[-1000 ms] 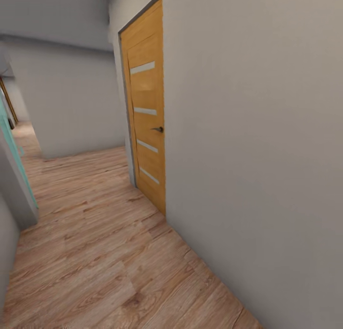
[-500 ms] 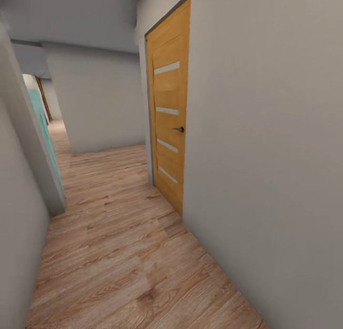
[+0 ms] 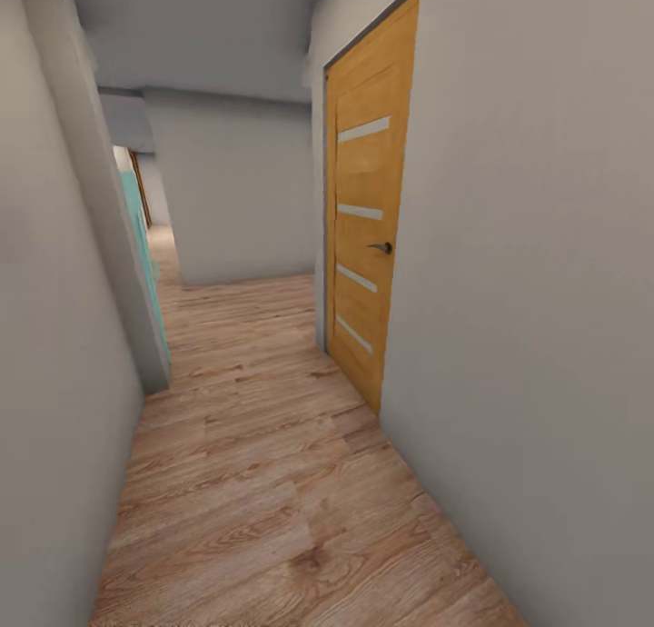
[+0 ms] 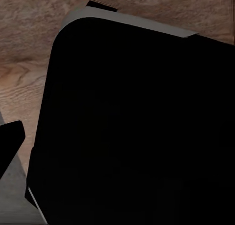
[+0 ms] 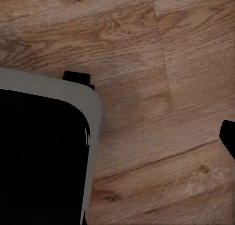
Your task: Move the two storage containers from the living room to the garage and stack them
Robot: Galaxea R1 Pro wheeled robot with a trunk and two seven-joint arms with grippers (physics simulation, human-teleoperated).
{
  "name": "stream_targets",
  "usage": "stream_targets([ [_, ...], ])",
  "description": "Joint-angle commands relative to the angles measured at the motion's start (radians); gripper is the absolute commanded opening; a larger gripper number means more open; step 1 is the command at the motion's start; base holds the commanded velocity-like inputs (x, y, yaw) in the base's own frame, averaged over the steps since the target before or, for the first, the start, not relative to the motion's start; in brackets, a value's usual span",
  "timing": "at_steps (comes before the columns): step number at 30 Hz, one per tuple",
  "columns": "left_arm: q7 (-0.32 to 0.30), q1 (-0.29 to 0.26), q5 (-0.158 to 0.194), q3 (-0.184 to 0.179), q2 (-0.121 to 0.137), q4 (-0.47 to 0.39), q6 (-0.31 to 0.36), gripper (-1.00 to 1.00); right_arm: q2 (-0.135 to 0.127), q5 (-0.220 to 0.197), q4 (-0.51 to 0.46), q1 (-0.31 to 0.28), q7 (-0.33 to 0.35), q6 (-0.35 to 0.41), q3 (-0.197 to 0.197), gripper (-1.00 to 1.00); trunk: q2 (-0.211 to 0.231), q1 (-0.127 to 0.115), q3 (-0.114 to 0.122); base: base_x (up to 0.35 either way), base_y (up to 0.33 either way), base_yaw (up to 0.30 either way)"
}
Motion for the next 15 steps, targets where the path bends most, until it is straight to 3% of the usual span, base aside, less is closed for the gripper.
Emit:
stream_targets([
  [1,-0.001,0.0,0.006,0.002,-0.004,0.001,-0.002,1.0,0.0,-0.004,0.003,-0.001,-0.003,-0.005,0.008,1.0,-0.001,0.0,-0.001,0.0,0.0,0.274],
  [7,-0.003,0.0,0.007,0.002,-0.009,0.003,-0.001,1.0,0.001,-0.003,0.003,-0.001,-0.003,-0.005,0.009,1.0,-0.001,0.0,-0.001,0.043,0.0,0.274],
  [15,0.006,0.0,0.013,-0.001,-0.01,0.006,0.01,1.0,0.002,-0.011,0.003,-0.001,-0.003,-0.001,0.005,1.0,-0.001,0.0,-0.002,0.297,0.0,0.274],
])
